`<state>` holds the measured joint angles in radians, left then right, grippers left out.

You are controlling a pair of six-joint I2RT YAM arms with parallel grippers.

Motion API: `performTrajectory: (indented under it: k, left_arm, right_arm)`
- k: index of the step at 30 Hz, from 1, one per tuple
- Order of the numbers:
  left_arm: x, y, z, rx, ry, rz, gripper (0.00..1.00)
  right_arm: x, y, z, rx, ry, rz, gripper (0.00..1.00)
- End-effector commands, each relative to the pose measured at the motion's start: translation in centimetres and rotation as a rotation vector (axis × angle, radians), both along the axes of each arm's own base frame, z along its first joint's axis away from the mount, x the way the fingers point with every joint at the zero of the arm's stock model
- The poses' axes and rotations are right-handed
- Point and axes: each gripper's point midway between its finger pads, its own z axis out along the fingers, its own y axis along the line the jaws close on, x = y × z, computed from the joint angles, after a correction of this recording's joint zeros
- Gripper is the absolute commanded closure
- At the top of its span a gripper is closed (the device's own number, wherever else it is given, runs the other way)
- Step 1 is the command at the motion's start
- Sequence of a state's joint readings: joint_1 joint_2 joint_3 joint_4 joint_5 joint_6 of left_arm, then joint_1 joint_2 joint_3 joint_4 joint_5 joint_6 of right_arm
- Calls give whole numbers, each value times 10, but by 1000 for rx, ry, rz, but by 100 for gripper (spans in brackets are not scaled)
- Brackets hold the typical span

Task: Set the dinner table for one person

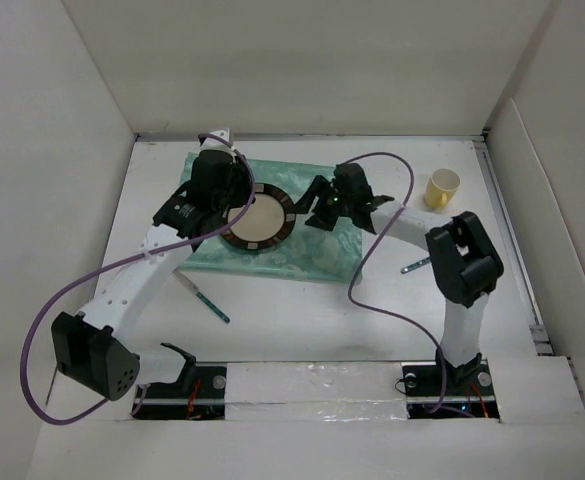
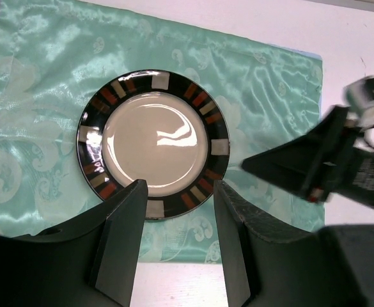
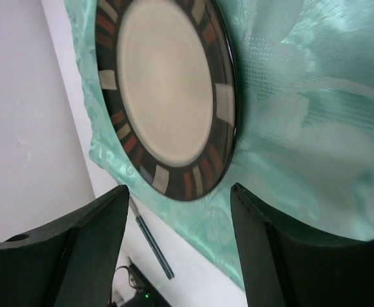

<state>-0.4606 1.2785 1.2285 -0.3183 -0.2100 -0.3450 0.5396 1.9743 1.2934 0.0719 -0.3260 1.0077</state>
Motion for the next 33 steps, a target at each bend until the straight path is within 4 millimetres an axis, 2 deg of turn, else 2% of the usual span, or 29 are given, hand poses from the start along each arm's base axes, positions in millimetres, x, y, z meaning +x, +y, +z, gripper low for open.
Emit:
performTrajectory:
  k: [1,2,3,4,5,6,7,8,10,11,14,17,20,24,28,29,31,32,33]
  left_arm:
    - [5,-3,11,-10,-43,-12,57]
    - [5,-4,11,-12,-43,-19,57]
    - [5,-5,11,-13,-42,-24,57]
    - [4,-5,11,-14,-41,-27,57]
    - [3,-7,10,-17,-36,-40,57]
    - [3,-9,7,-17,-31,-47,57]
    - [3,-9,7,-17,-30,-50,57]
    - [2,-11,6,-20,-27,-61,57]
    - [3,-12,4,-20,-23,-67,57]
    - [3,-13,2,-18,-19,-72,57]
    - [3,-16,-2,-24,-10,-84,57]
    - [5,-19,-2,-33,-8,-92,57]
    - [4,-20,-3,-36,-7,-92,58]
    - [3,-18,-5,-34,-4,-87,58]
    - [2,-18,-7,-34,0,-84,58]
    - [2,-17,-6,-34,-2,-83,58]
    - [2,-17,-6,-33,-3,-80,58]
    - [1,-16,-5,-32,-3,-79,58]
    - [1,-16,-5,-32,-3,-79,58]
  right_arm:
    - [4,-49,41,-87,-89,-36,31]
    - [4,-65,40,-128,-103,-62,33]
    - [-4,-89,38,-166,-87,-99,45]
    - [-7,-105,33,-202,-74,-128,52]
    - [-13,-125,22,-272,-42,-163,70]
    - [-20,-141,10,-307,-6,-181,77]
    - [-21,-159,7,-329,14,-209,81]
    - [-29,-167,-1,-353,37,-197,82]
    - [-39,-179,-15,-377,77,-196,75]
    - [-45,-180,-20,-388,93,-176,61]
    - [-57,-178,-38,-374,146,-132,44]
    - [-68,-172,-55,-342,209,-95,41]
    - [-74,-175,-65,-333,240,-117,40]
    - [-81,-171,-77,-301,276,-109,40]
    - [-82,-163,-88,-259,306,-100,49]
    - [-80,-163,-89,-254,307,-111,56]
    - [-75,-166,-88,-248,298,-134,64]
    - [-70,-170,-87,-244,294,-160,74]
    - [-68,-170,-84,-243,288,-168,80]
